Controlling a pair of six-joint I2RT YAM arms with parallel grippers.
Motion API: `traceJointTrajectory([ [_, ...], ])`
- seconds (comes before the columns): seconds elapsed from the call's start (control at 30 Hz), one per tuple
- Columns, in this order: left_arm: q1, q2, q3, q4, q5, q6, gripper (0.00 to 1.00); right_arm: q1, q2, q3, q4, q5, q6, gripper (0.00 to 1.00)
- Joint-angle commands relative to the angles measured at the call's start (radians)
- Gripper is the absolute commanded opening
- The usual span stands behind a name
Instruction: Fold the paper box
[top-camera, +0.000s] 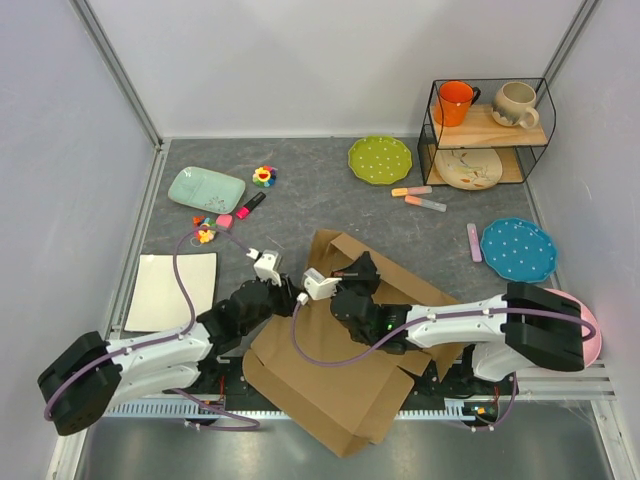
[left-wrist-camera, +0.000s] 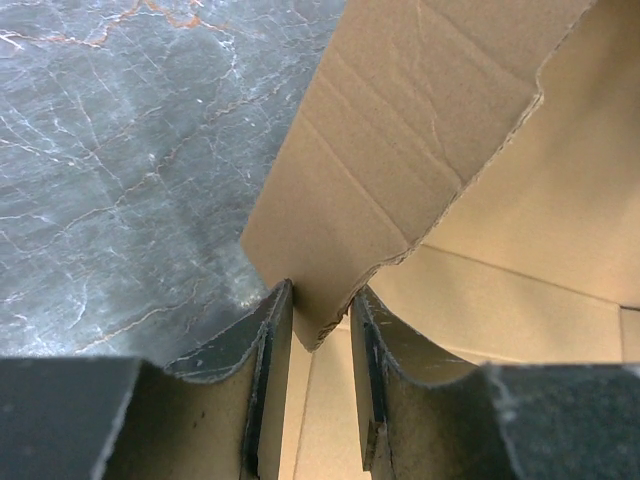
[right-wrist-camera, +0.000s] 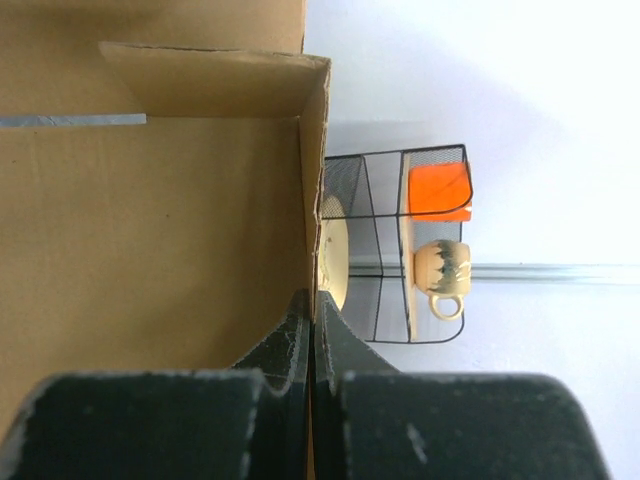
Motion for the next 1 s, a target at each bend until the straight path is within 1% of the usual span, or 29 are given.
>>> traceJointTrajectory([
  [0.0,-0.003,0.092,0.044,0.131,-0.094,0.017,0.36,-0.004,0.047,0.063,0.159,0.016,-0.185,0.0],
  [0.07,-0.002,0.116,0.068,0.158,-0.123,0.034,0.36,-0.02,0.061,0.084,0.221,0.013,-0.274,0.0],
  [0.13,0.009,0.15,0.104,0.168,-0.135,0.041,0.37,-0.042,0.067,0.109,0.255,-0.009,-0.33,0.0],
  [0.2,0.02,0.164,0.139,0.151,-0.149,0.035,0.39,-0.066,0.07,0.123,0.304,-0.026,-0.404,0.0],
  [0.27,0.038,0.176,0.16,0.129,-0.169,0.021,0.42,-0.083,0.07,0.134,0.318,-0.052,-0.431,0.0],
  [0.37,0.067,0.183,0.179,0.12,-0.169,0.023,0.47,-0.108,0.068,0.166,0.258,-0.075,-0.397,0.0],
  [0.57,0.081,0.189,0.162,0.122,-0.152,-0.008,0.47,-0.114,0.088,0.102,0.227,-0.084,-0.275,0.0],
  [0.63,0.081,0.163,0.153,0.096,-0.169,-0.022,0.47,-0.117,0.084,0.092,0.189,-0.085,-0.217,0.0],
  [0.7,0.081,0.105,0.144,0.082,-0.214,-0.026,0.48,-0.117,0.079,0.071,0.184,-0.087,-0.204,0.0],
  [0.8,0.087,0.058,0.145,0.074,-0.258,-0.013,0.5,-0.126,0.065,0.068,0.168,-0.09,-0.175,0.0],
  [0.87,0.096,0.063,0.151,0.109,-0.245,0.006,0.53,-0.139,0.052,0.077,0.137,-0.093,-0.151,0.0],
  [0.97,0.099,0.103,0.179,0.122,-0.228,0.023,0.54,-0.145,0.036,0.075,0.12,-0.101,-0.14,0.0],
])
